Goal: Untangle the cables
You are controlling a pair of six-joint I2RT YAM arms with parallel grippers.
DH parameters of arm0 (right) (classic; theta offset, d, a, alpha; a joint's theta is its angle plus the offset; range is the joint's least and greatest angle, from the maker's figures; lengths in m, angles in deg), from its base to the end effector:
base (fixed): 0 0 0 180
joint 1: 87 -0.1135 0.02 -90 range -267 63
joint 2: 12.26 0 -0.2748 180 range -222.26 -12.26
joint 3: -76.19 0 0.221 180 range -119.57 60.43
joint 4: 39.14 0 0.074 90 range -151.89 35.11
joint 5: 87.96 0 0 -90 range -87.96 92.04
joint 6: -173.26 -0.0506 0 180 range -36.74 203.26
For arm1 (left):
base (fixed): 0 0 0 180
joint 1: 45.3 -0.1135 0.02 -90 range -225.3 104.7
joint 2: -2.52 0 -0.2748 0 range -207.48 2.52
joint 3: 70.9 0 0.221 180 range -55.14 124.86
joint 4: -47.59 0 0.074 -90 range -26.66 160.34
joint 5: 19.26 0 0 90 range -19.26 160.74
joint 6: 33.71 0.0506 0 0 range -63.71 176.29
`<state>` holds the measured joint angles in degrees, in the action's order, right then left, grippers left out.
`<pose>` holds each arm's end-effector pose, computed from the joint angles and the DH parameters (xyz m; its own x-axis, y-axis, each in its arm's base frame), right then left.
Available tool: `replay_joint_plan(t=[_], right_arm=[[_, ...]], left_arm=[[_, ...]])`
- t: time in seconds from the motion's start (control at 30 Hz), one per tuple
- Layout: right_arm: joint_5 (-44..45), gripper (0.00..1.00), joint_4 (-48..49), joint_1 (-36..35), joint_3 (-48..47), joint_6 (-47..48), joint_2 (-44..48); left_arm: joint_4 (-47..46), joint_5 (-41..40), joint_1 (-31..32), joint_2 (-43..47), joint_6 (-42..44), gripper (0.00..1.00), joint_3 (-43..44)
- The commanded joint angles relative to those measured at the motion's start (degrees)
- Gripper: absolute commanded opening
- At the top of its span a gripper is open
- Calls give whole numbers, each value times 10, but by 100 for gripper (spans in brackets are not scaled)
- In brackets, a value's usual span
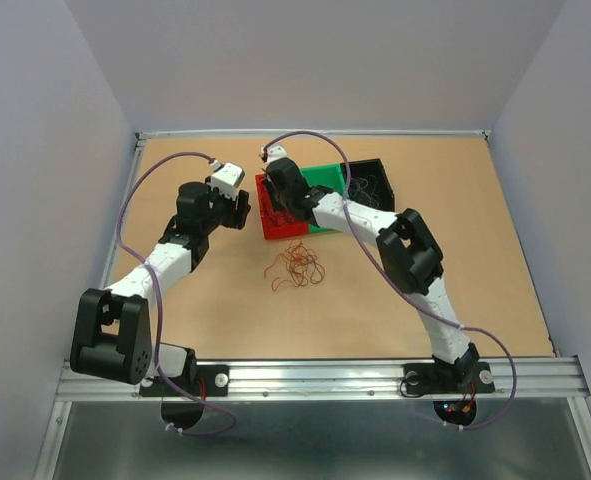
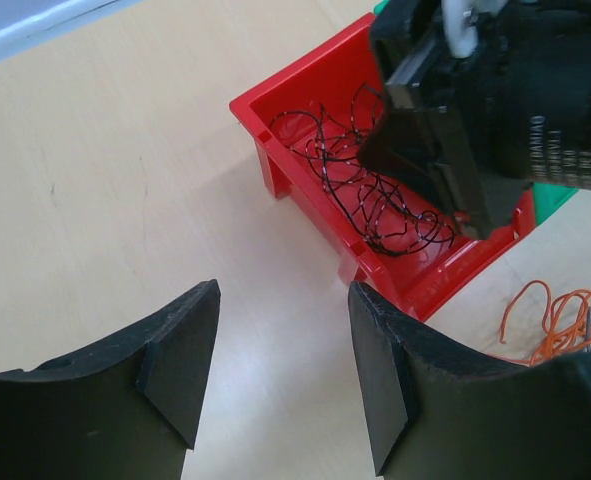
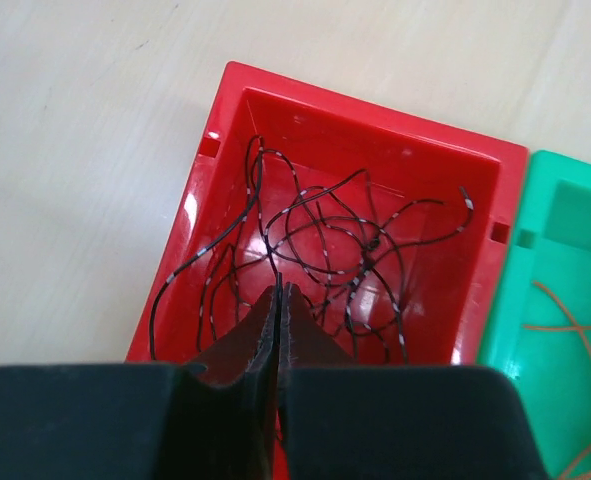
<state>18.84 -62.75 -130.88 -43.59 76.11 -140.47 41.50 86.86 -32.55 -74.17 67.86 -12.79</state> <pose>0.3795 0.3446 0.2321 -0.4400 -0.2578 -0.8602 -0.4356 0.8989 -0.0466 0.2758 -0.0768 0.2840 -0.1111 0.2227 -0.9685 0.5090 0.8498 0.1370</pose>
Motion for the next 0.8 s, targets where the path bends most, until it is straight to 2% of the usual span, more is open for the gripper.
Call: replay_joint_plan(t=[0.0,0.03,0.17,0.33,0.57,0.67,0.77], right_arm=[[3,0,-45,0,-85,-28,-52],[13,1,-73,0,-101,-33,-87],[13,1,-104,0,-157,-44,-130],[3,1,-105,0,-143,-53,-99],[-17,21,-98,0,-114,-57,-4],[-31,30,-93,-1,-98,-58,36],[-30,44,-88,-2,-62,-62,77]], left_arm=[[-13,-3,2,14,6,65,25],[-14,-4,3,14,6,65,24],[-14,-5,3,14,5,65,23],[-16,-1,3,14,6,66,20],[-32,11,3,48,13,72,-3],[-34,24,3,54,17,78,-9],[-34,43,3,61,23,84,-14]])
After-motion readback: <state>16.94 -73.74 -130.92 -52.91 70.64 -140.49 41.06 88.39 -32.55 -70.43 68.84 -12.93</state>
